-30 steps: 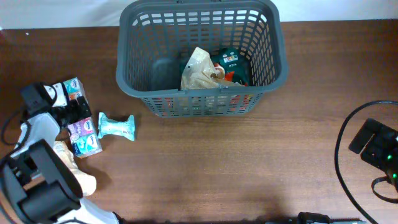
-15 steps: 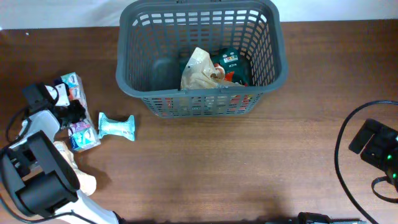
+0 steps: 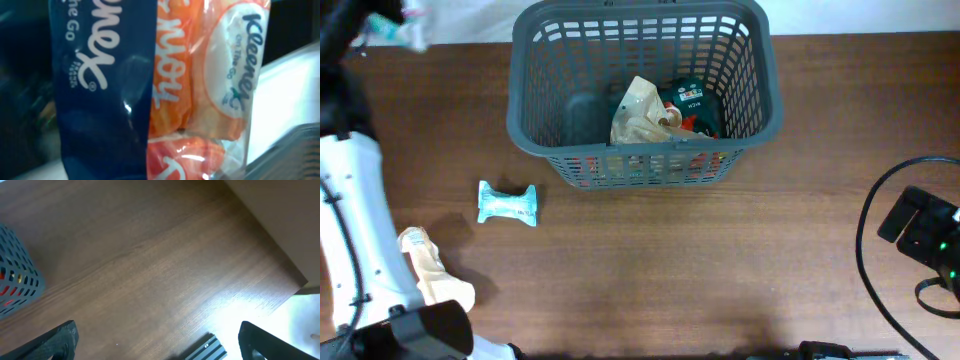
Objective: Pack container
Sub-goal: 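Lift the Kleenex multipack with the left gripper and drop it into the basket, then move the left gripper back down to the beige bag, then grasp the beige bag with the left gripper and lift it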
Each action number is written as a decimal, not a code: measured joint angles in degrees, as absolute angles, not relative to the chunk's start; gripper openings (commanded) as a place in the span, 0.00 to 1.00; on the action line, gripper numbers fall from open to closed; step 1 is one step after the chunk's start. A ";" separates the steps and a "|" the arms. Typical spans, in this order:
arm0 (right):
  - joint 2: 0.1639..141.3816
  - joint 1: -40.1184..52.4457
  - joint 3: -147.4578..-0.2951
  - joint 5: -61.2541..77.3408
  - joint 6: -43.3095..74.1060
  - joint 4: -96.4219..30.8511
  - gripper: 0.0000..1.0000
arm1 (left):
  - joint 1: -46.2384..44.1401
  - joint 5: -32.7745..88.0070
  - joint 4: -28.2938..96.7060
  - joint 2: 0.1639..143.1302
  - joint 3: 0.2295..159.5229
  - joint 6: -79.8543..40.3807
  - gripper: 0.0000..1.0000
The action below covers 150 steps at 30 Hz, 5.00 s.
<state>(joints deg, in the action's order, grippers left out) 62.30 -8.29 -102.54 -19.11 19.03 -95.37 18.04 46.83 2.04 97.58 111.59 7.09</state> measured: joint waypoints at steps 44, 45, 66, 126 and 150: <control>62.30 -8.14 -102.30 -15.07 17.93 -95.37 0.99 | -16.34 14.24 59.18 116.42 111.96 61.45 0.02; 62.30 -8.14 -102.30 -15.07 17.96 -95.37 0.99 | -16.34 14.26 59.13 116.75 111.96 62.04 0.02; 62.41 -8.14 -102.30 -14.92 17.93 -94.65 0.99 | -11.90 11.94 52.95 115.68 121.23 47.44 0.99; 61.76 -1.30 -102.19 -13.02 16.45 -88.64 0.99 | 31.59 -13.56 37.54 76.44 46.59 19.81 0.97; 61.32 -1.28 -102.19 -16.69 16.43 -90.87 0.99 | 37.85 -1.69 27.33 94.78 46.89 20.25 0.02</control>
<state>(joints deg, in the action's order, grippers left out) 61.32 -1.28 -102.19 -16.69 16.43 -90.87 37.85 -1.69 27.33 94.78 46.89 20.25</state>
